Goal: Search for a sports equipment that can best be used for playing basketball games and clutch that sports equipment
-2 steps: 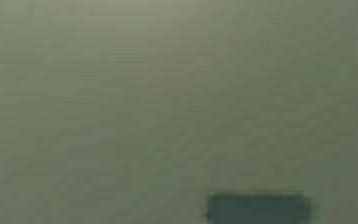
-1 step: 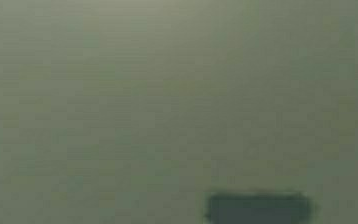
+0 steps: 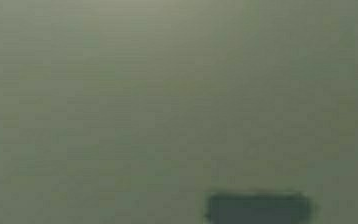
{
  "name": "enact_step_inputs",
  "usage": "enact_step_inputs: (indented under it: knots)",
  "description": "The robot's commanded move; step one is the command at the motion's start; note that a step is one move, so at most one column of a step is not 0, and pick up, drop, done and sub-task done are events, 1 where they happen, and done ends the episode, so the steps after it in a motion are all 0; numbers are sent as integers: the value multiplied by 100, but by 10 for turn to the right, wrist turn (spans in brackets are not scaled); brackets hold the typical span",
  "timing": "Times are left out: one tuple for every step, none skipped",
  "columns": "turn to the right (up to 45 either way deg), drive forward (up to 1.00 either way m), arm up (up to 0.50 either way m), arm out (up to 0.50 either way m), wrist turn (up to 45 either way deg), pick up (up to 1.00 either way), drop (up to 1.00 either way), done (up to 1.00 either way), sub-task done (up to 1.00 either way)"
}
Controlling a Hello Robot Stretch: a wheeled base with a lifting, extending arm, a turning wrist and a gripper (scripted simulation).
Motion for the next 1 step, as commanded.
enact_step_inputs:
  knots:
    - [0, 0, 10, 0, 0, 0, 0, 0, 0]
